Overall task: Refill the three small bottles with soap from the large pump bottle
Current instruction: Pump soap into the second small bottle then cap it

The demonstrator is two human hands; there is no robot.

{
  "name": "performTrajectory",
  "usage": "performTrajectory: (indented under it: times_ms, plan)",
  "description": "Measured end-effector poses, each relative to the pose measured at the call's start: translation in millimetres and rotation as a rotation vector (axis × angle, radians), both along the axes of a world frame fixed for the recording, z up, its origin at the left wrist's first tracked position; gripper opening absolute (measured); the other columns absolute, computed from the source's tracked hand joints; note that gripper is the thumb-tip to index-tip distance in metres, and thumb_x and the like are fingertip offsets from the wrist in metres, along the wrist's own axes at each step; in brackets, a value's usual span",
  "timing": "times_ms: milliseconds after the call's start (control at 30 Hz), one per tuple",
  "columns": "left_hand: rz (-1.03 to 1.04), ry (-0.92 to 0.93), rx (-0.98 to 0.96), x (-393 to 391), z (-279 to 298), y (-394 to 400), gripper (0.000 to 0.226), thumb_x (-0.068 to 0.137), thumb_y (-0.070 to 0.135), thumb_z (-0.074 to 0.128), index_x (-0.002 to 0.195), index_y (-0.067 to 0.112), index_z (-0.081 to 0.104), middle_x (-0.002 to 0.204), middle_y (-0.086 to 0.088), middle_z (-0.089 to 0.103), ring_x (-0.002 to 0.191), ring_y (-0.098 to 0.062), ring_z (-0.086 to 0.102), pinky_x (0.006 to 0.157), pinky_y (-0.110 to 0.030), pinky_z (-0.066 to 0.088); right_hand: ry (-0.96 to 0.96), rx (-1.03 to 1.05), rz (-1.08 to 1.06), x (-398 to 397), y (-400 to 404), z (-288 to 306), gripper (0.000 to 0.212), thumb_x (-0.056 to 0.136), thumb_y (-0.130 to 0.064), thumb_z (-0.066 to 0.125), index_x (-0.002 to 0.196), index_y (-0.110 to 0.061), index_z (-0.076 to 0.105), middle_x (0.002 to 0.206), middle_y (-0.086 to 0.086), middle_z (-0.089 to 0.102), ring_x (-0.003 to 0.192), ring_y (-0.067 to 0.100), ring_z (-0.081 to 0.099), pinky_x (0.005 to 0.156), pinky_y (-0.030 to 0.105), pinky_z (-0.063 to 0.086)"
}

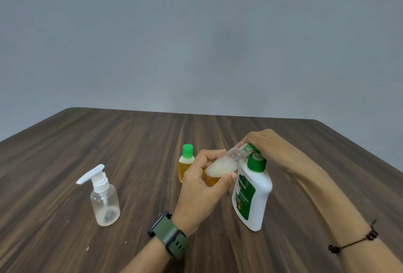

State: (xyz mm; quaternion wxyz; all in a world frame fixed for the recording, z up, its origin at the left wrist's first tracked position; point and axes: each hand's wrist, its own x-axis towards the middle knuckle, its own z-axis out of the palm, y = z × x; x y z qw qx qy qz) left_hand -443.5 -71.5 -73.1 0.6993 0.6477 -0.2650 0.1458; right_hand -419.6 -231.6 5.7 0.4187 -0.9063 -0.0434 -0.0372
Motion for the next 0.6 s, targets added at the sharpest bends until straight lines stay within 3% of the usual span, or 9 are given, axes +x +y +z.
performTrajectory:
  times_ms: [267,467,533,600]
  plan:
    - [-0.006,0.006,0.016,1,-1,-1,0.034,0.075,0.016,0.072,0.103,0.027,0.056,0.097,0.024,0.063,0.089,-0.002,0.062,0.068,-0.014,0.051,-0.012,-0.065,-0.031,0,1,-4,0.062,0.070,-0.037,0.034,0.099,0.013,0.055,0.099,0.032,0.059,0.070,0.021,0.046,0.068,0.034,0.035]
    - [-0.014,0.002,0.014,2,-2,-1,0.034,0.077,0.012,0.071,0.103,0.026,0.055,0.098,0.027,0.062,0.091,0.000,0.062,0.069,-0.014,0.051,-0.003,-0.084,-0.028,-4,1,-3,0.054,0.082,-0.034,0.035,0.101,0.012,0.056,0.102,0.030,0.061,0.072,0.032,0.052,0.071,0.040,0.044]
    - [-0.015,0.000,-0.013,4,-2,-2,0.036,0.074,0.018,0.075,0.104,0.026,0.056,0.098,0.024,0.063,0.091,-0.002,0.062,0.069,-0.015,0.051,0.017,-0.110,-0.035,-2,1,6,0.046,0.089,-0.027,0.036,0.097,0.014,0.055,0.105,0.029,0.062,0.074,0.031,0.051,0.075,0.044,0.046]
    - [-0.007,0.004,-0.026,5,-1,-4,0.038,0.070,0.029,0.073,0.104,0.027,0.056,0.099,0.021,0.064,0.092,-0.004,0.063,0.070,-0.016,0.052,0.034,-0.148,-0.039,-1,-1,13,0.040,0.090,-0.024,0.036,0.087,0.011,0.054,0.106,0.026,0.063,0.075,0.022,0.047,0.072,0.038,0.042]
